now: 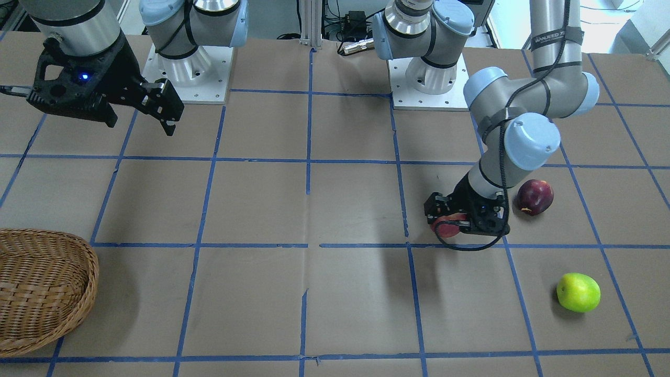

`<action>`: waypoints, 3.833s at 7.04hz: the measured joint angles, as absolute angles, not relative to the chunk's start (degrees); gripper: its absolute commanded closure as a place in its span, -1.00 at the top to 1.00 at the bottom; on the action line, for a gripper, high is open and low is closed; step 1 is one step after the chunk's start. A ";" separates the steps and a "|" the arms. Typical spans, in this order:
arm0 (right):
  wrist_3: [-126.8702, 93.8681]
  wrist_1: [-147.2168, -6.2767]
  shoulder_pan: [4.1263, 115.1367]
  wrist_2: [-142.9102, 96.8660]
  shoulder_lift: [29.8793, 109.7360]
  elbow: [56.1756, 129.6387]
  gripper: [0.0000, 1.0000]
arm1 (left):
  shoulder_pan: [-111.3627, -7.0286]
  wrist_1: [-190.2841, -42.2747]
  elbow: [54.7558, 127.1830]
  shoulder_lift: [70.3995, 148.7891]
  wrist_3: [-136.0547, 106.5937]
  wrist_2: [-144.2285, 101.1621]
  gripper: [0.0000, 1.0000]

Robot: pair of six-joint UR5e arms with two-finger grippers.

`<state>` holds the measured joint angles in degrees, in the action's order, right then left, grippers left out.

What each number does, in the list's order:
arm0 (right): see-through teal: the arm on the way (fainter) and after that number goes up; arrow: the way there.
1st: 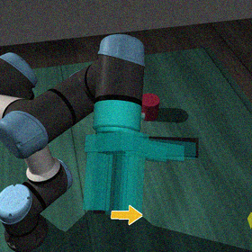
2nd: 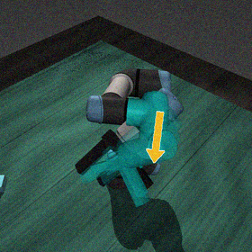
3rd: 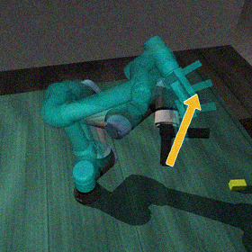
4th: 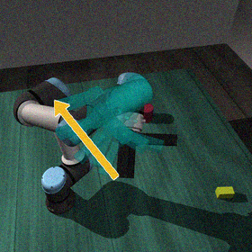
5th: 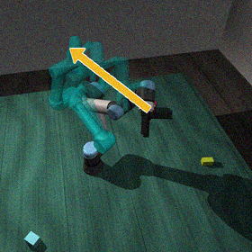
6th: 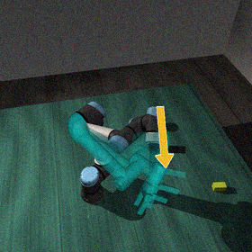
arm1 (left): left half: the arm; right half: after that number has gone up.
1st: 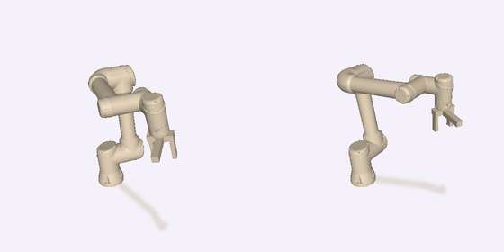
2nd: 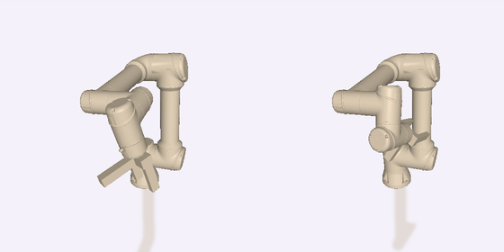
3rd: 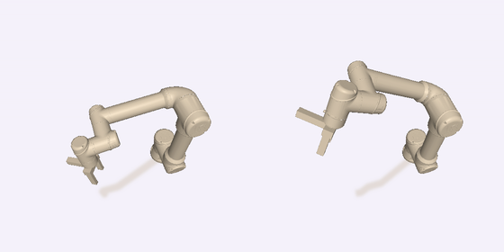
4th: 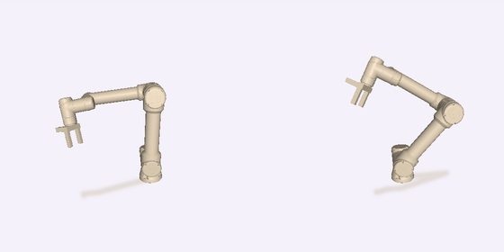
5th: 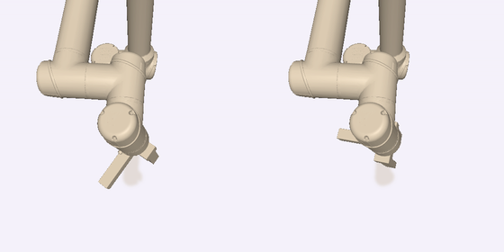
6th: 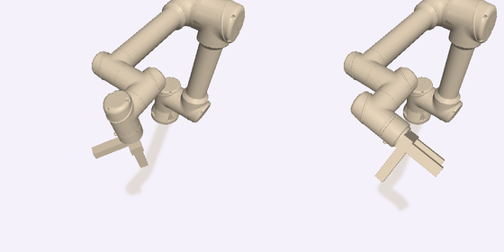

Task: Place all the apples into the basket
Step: 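Carry the red apple to the table center and release it, then move left gripper to dark red apple while right approaches red apple, then grasp dark red apple with left gripper while right grasps red apple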

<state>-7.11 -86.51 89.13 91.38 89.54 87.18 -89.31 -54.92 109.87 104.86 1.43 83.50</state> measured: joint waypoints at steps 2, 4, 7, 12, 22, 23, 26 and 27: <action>-7.19 -86.94 89.06 91.35 89.43 87.22 1.00 | -102.53 -52.53 106.47 108.69 -11.02 82.12 -0.45; -7.19 -87.41 89.01 91.62 89.32 87.21 1.00 | -108.65 -48.53 105.39 113.10 -19.73 79.57 -0.31; -7.00 -87.59 88.89 91.57 89.10 87.26 1.00 | -110.47 -44.63 105.10 116.63 -22.72 78.78 1.00; -7.21 -87.32 88.98 90.71 84.03 87.56 1.00 | -94.63 -68.16 98.99 105.77 -1.07 90.27 1.00; -44.90 -117.61 109.19 87.54 69.27 96.96 1.00 | -53.58 -67.49 110.21 109.17 61.23 93.93 0.99; -46.30 -119.72 110.36 88.18 67.09 97.08 1.00 | -53.49 -66.85 110.70 109.68 61.12 93.85 0.53; -46.81 -121.67 111.40 88.20 63.03 97.26 1.00 | -53.65 -66.24 110.47 110.19 60.69 93.83 -0.39; -46.81 -122.16 111.42 88.05 61.73 97.44 1.00 | -54.31 -66.98 109.61 109.30 60.30 93.83 -0.39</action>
<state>-46.81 -122.16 111.42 88.05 61.73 97.44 -54.31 -66.98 109.61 109.30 60.30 93.83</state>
